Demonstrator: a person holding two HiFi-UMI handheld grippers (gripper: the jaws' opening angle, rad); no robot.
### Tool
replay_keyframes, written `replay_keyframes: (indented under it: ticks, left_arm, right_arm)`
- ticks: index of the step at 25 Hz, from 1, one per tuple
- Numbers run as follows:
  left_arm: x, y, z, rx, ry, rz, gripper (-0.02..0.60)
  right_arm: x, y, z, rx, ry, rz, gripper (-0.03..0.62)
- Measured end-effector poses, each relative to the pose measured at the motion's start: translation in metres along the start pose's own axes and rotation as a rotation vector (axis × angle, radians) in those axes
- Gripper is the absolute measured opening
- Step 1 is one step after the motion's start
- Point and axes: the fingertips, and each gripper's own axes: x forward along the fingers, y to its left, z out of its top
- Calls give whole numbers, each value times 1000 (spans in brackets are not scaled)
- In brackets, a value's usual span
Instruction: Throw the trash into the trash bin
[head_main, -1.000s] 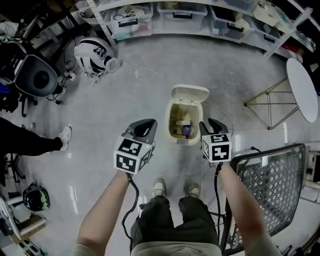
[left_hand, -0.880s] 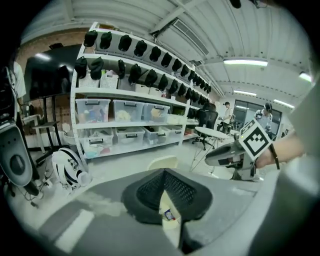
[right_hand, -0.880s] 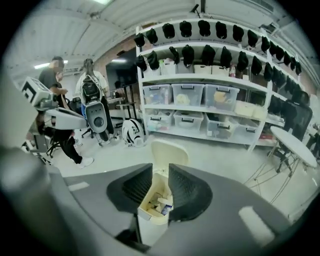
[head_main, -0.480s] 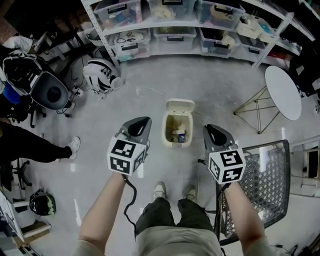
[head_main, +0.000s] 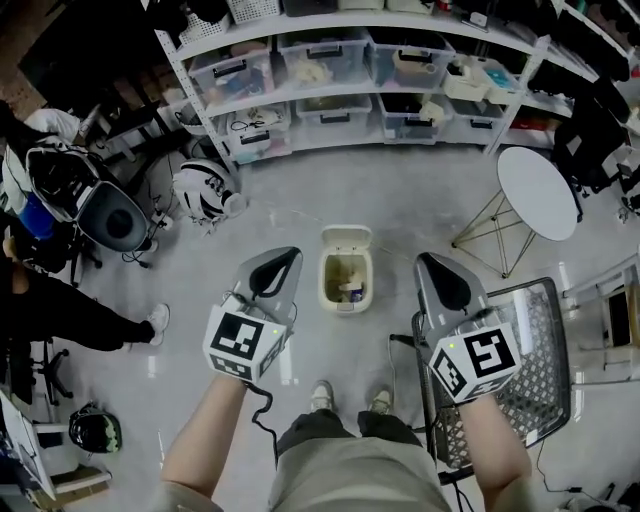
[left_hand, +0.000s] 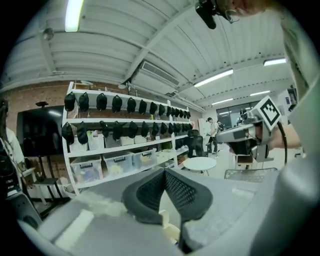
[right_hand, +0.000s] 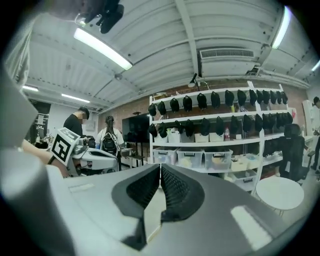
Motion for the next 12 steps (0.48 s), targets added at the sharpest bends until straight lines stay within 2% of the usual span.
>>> replay_keyframes:
  ticks: [4, 7, 12]
  left_arm:
    - [-15, -18, 33, 63, -36, -9, 2]
    - [-29, -32, 58, 93, -57, 16, 2]
    - [-55, -58, 88, 30, -104, -4, 2]
  right_arm:
    - [-30, 8, 43, -48, -64, 14, 11]
    - [-51, 14, 64, -57, -91, 34, 9]
    - [-80, 28, 90, -72, -120, 68, 5]
